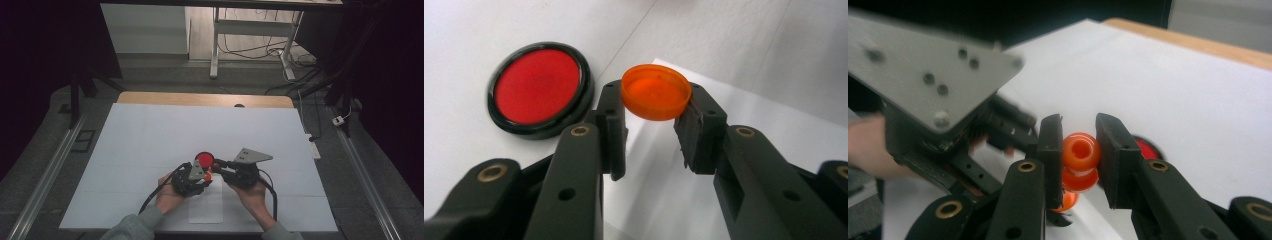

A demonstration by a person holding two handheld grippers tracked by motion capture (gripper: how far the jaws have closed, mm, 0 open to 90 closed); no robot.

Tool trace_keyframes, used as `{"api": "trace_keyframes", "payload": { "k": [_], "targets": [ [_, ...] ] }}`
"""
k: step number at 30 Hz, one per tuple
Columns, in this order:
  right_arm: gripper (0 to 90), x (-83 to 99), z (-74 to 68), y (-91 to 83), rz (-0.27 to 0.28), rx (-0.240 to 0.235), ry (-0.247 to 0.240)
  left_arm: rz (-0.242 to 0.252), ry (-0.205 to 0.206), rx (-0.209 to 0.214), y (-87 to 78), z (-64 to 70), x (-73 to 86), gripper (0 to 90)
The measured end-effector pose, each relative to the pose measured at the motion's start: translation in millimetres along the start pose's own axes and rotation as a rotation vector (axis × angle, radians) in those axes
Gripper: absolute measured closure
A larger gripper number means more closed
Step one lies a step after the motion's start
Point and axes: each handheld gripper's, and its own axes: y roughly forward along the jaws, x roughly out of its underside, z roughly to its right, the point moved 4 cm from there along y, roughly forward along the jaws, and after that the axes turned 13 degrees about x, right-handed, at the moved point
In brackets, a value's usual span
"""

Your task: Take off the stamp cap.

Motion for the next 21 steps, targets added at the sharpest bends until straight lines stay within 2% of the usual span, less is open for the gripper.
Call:
{"api": "trace_keyframes", "payload": {
  "k": [3,8,21],
  "targets": [
    [72.9,-4.3,8.8,-8.3,0.018,0.005,0.017,0.021,0.041,-0.019,-6.6,5.2,-9.9,66.0],
    [72.9,-2.5,6.8,-5.7,0.003,-0.012,0.005,0.029,0.033,-0.024,-10.2,1.8,-7.8,65.9],
    [72.7,-2.4,6.5,-5.6,0.010,-0.022,0.004,0.056,0.043,-0.034,-19.5,-3.1,-5.2,65.7]
  ]
}}
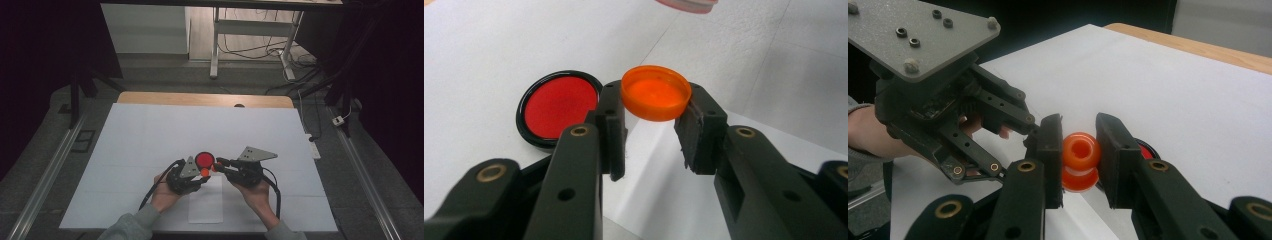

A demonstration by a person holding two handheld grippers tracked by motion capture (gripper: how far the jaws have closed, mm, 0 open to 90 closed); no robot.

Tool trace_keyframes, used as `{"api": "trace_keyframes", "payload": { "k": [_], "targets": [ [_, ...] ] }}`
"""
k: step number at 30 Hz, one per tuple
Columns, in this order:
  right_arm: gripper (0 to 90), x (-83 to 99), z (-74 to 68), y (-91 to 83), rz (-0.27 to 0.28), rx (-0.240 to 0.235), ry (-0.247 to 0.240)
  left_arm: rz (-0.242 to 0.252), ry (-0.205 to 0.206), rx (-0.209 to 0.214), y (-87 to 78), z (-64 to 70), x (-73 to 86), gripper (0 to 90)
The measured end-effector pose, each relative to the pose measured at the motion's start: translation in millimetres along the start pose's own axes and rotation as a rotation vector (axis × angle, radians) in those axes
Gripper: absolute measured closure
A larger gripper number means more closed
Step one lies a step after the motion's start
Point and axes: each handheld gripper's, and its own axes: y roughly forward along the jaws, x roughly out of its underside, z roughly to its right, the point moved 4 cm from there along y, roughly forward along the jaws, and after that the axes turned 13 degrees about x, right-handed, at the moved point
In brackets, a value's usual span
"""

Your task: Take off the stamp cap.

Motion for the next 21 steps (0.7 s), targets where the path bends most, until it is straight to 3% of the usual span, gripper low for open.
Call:
{"api": "trace_keyframes", "payload": {
  "k": [21],
  "targets": [
    [72.7,0.8,1.5,-0.6,0.012,0.010,0.003,0.002,-0.013,-0.011,-18.8,-8.1,11.9,65.6]
  ]
}}
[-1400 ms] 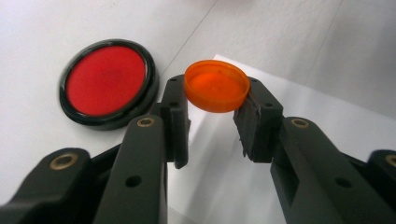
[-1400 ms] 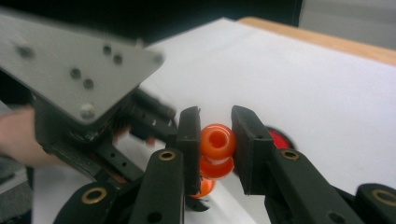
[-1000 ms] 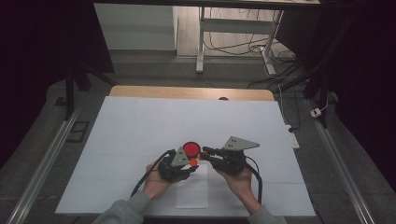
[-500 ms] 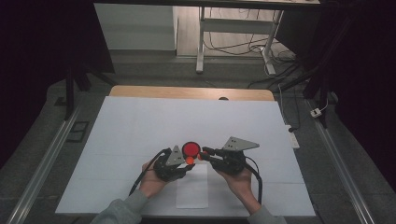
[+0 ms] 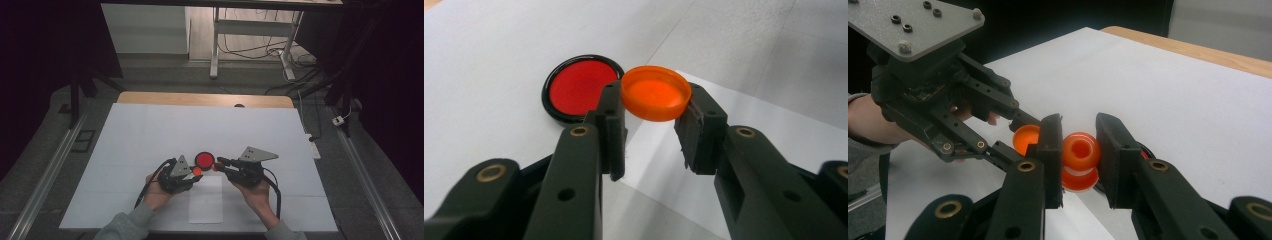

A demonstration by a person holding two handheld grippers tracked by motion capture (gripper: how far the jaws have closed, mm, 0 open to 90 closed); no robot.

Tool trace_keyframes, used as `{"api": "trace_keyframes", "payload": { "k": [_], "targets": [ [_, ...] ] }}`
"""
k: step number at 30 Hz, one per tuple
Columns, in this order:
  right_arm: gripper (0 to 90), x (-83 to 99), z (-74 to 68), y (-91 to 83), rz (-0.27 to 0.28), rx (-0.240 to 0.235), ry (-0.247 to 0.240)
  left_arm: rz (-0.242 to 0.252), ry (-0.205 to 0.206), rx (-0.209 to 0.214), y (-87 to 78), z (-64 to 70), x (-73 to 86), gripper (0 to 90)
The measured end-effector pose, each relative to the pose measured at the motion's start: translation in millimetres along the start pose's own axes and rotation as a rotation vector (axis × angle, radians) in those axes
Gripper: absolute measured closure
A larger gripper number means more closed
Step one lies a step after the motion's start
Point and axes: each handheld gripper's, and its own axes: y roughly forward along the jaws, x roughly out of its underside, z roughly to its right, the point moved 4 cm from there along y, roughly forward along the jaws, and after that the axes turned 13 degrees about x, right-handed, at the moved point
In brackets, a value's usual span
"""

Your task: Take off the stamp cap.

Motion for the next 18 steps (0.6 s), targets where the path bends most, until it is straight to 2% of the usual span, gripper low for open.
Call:
{"api": "trace_keyframes", "payload": {
  "k": [18],
  "targets": [
    [72.7,-0.7,2.3,-2.0,0.015,0.008,0.003,0.025,-0.040,-0.034,-30.4,-9.5,14.7,65.5]
  ]
}}
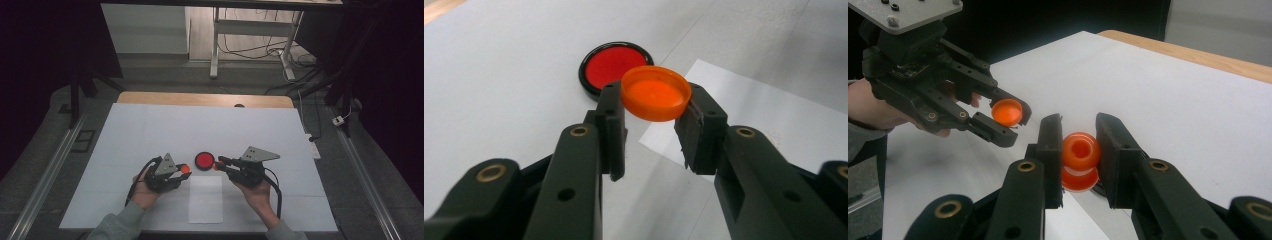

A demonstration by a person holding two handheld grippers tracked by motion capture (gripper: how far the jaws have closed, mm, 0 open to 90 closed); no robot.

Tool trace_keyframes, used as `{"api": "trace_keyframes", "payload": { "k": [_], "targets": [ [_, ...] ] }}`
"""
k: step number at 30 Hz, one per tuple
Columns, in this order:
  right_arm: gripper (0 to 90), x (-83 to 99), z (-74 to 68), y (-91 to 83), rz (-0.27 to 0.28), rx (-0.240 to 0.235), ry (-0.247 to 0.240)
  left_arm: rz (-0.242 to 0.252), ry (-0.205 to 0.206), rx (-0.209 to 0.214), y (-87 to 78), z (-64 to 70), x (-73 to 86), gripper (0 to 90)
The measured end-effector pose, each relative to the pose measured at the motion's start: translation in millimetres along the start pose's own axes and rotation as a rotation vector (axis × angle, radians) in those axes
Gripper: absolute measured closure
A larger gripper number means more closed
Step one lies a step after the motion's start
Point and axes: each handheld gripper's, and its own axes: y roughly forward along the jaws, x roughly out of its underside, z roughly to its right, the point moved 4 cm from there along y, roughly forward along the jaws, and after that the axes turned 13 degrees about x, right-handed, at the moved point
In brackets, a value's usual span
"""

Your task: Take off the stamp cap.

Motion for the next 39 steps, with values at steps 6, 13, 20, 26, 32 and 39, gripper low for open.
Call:
{"api": "trace_keyframes", "payload": {
  "k": [6,13,20,26,32,39],
  "targets": [
    [72.6,-0.4,2.0,-1.2,0.004,0.004,0.001,0.001,-0.011,-0.005,-7.8,-0.9,5.0,65.5],
    [72.6,-0.6,2.3,-1.9,0.006,0.002,-0.002,0.007,-0.040,-0.019,-21.0,-1.8,18.2,65.5],
    [72.6,-0.6,2.9,-2.2,0.005,0.001,0.002,0.025,-0.078,-0.044,-39.6,-3.2,35.1,65.5],
    [72.6,-0.7,3.3,-2.3,0.005,0.002,0.001,0.037,-0.098,-0.061,-50.9,-3.5,45.9,65.5],
    [72.6,-0.2,4.0,-2.0,0.002,0.001,0.001,0.047,-0.117,-0.073,-61.3,-4.3,55.5,65.4],
    [72.6,-0.2,4.2,-1.9,0.002,0.002,0.001,0.061,-0.129,-0.079,-69.5,-3.3,61.8,65.4]
  ]
}}
